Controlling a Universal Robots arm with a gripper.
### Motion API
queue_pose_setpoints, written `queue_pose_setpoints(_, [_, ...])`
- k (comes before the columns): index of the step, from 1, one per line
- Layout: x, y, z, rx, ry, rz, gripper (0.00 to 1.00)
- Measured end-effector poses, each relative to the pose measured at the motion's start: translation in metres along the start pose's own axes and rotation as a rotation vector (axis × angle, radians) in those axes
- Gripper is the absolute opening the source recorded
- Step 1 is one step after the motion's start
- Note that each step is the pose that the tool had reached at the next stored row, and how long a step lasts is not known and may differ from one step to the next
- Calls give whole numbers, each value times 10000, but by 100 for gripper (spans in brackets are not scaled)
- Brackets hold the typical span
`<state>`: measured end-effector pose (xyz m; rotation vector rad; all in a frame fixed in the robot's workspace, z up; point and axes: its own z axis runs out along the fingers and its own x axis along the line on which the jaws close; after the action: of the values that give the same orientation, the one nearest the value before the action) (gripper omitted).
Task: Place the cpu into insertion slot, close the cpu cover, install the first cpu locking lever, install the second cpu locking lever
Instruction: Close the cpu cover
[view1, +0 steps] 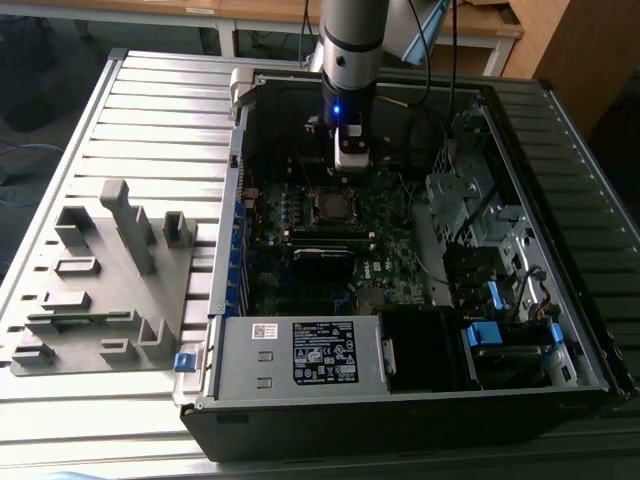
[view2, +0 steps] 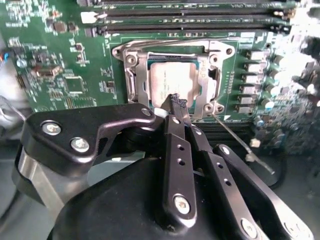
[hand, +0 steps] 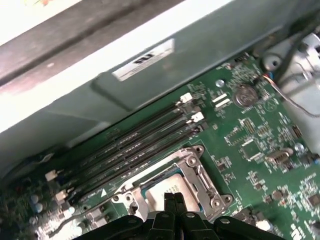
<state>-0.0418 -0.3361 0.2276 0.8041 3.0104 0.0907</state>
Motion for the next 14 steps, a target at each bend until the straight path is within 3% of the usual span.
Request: queue_pose_setpoints(14, [0, -1, 6, -21, 160, -2541, 11])
